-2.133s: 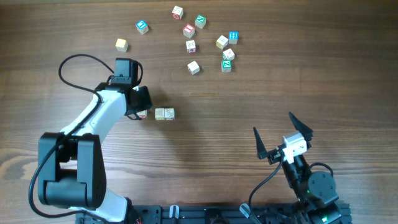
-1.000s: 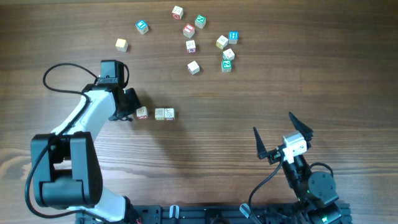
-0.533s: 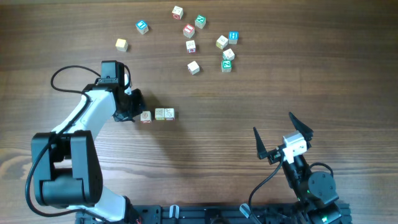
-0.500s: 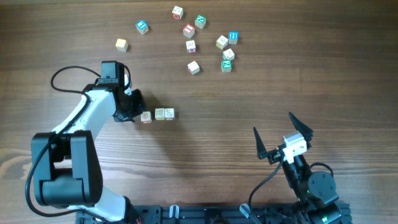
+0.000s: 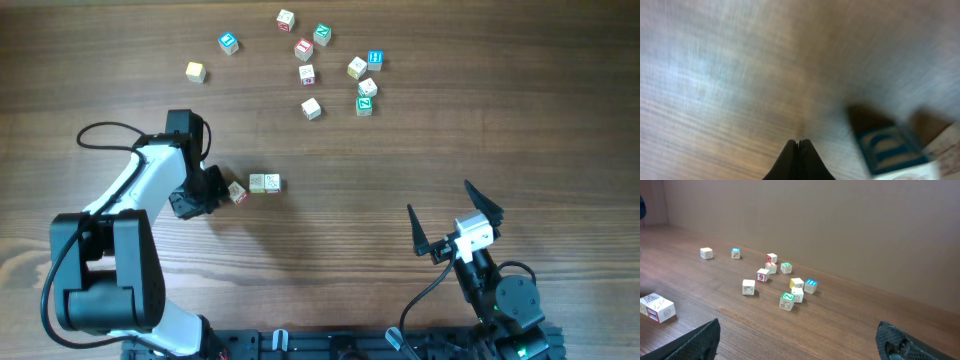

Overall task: Form a horizontal line
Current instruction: 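Lower the block and push it against the row's left end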

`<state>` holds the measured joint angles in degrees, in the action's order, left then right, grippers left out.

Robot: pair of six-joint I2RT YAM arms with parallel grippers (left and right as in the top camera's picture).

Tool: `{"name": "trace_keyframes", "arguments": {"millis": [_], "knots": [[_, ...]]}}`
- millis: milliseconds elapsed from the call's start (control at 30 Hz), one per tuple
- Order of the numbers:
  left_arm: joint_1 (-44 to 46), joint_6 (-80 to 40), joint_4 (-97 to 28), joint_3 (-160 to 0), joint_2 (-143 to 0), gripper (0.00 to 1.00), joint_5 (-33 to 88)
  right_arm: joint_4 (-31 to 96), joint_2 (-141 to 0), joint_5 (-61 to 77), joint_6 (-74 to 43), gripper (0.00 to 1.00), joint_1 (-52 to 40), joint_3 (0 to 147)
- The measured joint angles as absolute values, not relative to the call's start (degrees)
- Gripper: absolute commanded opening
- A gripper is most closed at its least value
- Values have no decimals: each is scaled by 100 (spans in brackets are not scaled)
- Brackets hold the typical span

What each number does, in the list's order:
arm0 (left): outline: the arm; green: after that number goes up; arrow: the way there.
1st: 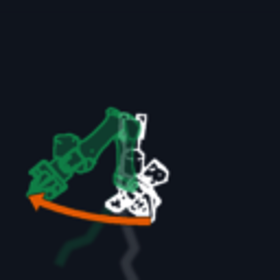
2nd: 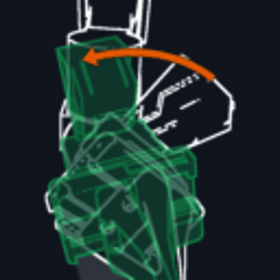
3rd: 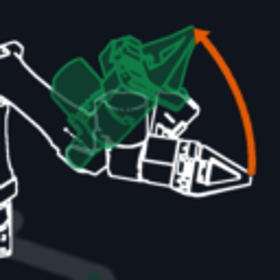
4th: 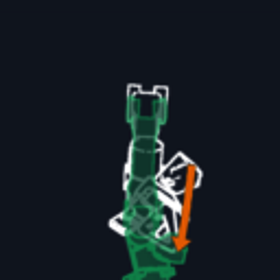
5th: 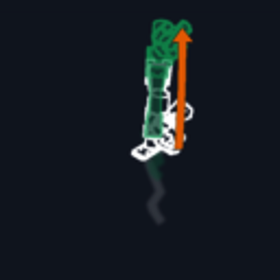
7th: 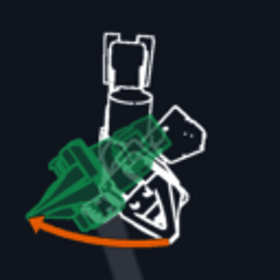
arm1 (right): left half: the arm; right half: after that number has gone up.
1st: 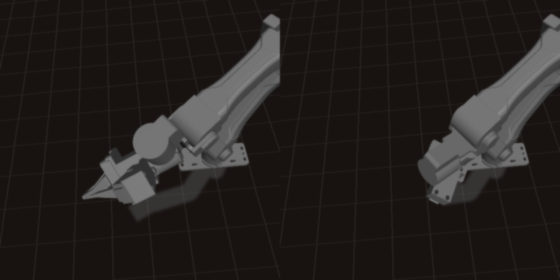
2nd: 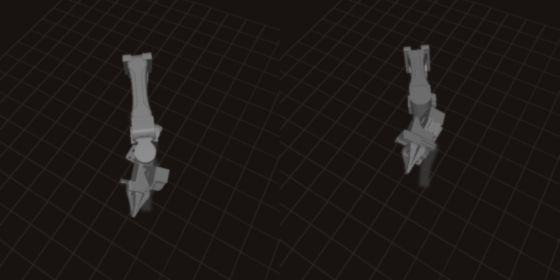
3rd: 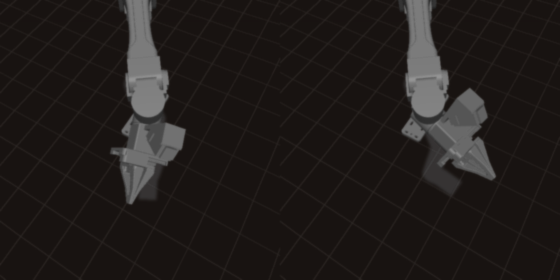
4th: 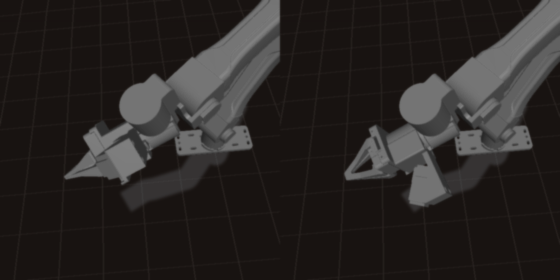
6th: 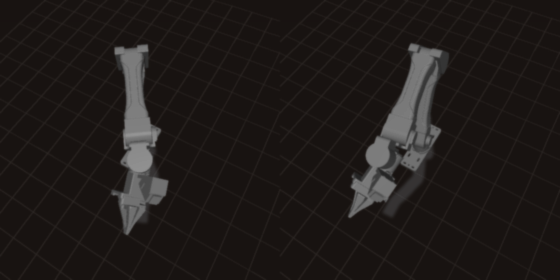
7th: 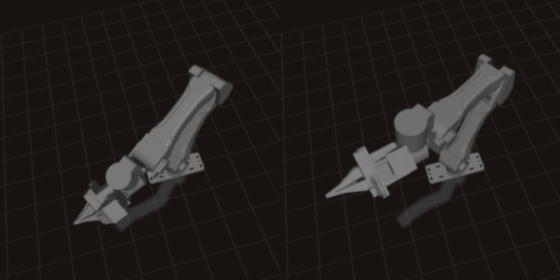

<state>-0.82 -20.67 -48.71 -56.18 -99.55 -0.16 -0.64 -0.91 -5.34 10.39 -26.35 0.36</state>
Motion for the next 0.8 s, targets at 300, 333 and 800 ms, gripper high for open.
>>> {"name": "trace_keyframes", "arguments": {"millis": [300, 333, 800], "knots": [[-82, -2141, -4786, -5618, -9955, 4, 1743, -64, -91, -534, 1039, 100, -2635, 34], [-82, -2141, -4689, -5618, -9955, 4, 1793, -64, -91, -534, 1039, 100, -2635, 36], [-82, -2200, -4394, -5618, -9955, 4, 867, -64, -91, -534, 1039, 100, -2635, 36]]}}
